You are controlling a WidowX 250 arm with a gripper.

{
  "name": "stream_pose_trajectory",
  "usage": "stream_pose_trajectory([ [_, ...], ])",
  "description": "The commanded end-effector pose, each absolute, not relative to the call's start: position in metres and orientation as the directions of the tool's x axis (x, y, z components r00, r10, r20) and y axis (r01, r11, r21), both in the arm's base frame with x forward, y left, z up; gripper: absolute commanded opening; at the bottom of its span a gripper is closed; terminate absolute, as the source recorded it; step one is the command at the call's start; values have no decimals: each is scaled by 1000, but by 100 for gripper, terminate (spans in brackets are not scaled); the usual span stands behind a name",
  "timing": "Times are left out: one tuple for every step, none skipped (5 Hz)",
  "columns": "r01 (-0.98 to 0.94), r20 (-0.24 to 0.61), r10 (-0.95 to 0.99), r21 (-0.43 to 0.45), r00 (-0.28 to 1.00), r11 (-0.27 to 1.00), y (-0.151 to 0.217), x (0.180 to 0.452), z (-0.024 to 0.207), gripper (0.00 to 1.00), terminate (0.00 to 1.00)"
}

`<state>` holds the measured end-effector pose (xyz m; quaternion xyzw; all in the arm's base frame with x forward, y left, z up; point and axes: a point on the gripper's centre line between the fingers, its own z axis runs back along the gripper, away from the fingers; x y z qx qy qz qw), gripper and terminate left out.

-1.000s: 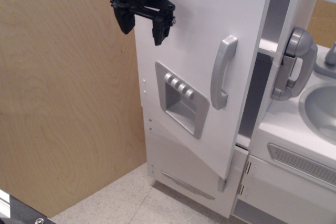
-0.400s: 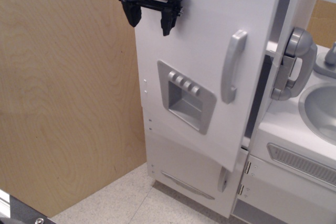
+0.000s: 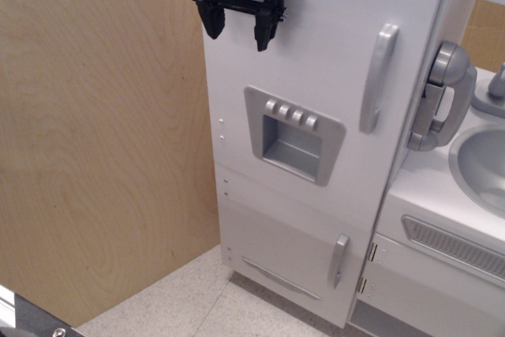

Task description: Close fridge

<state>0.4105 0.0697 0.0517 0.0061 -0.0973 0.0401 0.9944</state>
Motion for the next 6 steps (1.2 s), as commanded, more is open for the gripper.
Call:
stream_pose_trajectory([
  [-87,321,83,-2,943,996,82,418,81,100,0],
  [-41,279,38,5,960,999,82,376,84,100,0],
  [-18,248,17,5,969,1000,83,342,85,100,0],
  [-18,248,17,5,969,1000,83,342,85,100,0],
  [-18,248,17,5,969,1000,83,342,85,100,0],
  [-18,248,17,5,969,1000,83,342,85,100,100],
])
